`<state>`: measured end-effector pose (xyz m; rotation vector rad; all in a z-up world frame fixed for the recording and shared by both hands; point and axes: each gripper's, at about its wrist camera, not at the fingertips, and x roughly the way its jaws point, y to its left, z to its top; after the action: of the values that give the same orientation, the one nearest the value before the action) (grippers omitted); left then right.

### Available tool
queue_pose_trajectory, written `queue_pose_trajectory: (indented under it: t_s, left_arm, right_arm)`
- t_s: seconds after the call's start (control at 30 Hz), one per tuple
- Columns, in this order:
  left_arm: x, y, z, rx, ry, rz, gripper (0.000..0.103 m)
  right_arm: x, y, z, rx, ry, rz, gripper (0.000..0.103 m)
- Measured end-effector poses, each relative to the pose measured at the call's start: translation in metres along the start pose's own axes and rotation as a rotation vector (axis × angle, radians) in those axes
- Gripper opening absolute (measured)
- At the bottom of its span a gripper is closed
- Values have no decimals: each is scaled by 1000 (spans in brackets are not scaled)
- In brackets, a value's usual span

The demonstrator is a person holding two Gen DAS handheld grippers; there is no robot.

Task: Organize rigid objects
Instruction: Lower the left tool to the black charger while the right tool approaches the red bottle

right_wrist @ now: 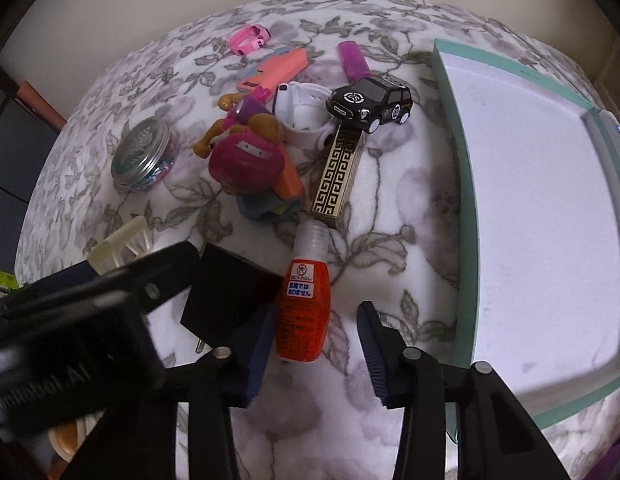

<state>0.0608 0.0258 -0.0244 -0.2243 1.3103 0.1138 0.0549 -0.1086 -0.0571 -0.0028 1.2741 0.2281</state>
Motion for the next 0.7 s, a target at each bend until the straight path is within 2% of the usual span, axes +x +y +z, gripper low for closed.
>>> queue_pose_trajectory:
  t_s: [0.2, 0.47, 0.67, 0.7]
  left_arm:
    - [2, -17, 2, 55, -8, -2, 103]
    - [4, -33, -2, 121, -6, -2, 101]
    - [7, -48, -7, 187, -11, 17, 89]
    - [7, -50, -9, 200, -12, 20, 85]
  right_arm:
    - [-5, -9, -2, 3, 10, 0, 30]
    - [-13, -27, -14, 34, 26, 11, 30]
    - [-18, -40, -24, 82, 38, 27, 30]
    - [-19, -41, -25, 85, 39, 28, 30]
